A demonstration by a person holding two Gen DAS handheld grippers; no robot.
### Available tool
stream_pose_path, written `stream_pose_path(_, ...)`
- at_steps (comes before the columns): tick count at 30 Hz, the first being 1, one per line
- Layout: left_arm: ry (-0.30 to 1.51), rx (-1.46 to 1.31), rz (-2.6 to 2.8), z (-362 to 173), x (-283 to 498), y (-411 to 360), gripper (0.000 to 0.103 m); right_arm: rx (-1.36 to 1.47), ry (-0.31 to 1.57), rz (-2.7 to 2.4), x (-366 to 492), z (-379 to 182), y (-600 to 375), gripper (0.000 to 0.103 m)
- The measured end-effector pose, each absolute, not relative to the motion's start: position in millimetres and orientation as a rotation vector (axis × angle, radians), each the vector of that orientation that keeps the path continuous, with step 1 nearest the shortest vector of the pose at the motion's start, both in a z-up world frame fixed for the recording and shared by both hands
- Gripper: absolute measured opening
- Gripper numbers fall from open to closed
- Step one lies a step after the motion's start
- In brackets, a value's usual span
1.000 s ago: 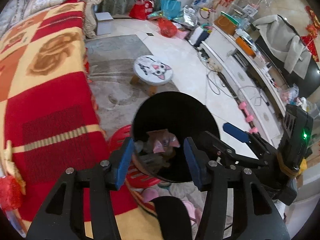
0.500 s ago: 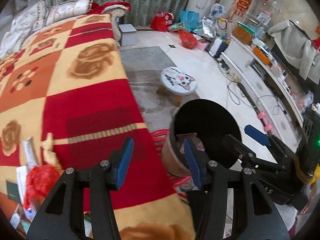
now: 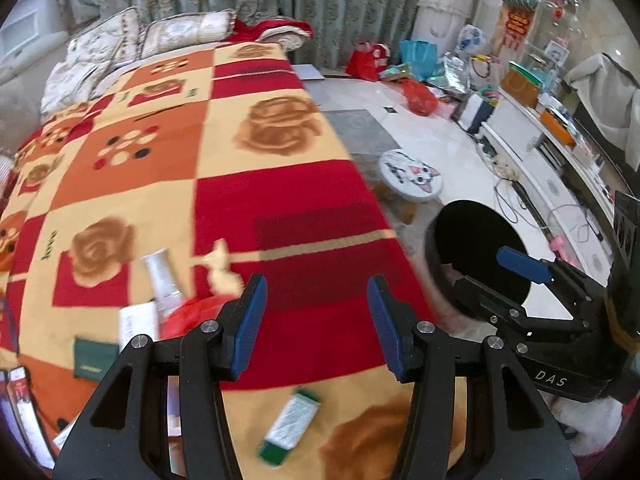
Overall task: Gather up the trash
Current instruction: 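Move both tools back over the trash on the bedspread, then grasp the red plastic bag with the left tool while the right grasps the beige cloth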
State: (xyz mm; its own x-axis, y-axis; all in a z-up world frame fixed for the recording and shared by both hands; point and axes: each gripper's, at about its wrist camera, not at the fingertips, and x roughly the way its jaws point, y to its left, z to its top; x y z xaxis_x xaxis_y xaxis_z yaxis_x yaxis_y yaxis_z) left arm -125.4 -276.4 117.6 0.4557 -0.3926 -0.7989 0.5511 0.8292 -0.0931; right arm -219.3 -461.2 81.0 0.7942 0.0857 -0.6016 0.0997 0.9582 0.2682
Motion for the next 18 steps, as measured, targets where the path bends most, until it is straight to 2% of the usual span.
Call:
stream_pose_path(11, 0.962, 0.134, -0.443, 105.4, -102.9, -173.4, 0.051, 0.212, 0.711, 0.189, -176.6, 76.3, -369.2, 0.076)
stream_pose_path(18, 1.013, 0.107, -0.484, 86.8, -95.2, -150.7, 0.051, 0.231, 0.736, 0.203, -149.7, 72.5, -356.3, 0.073)
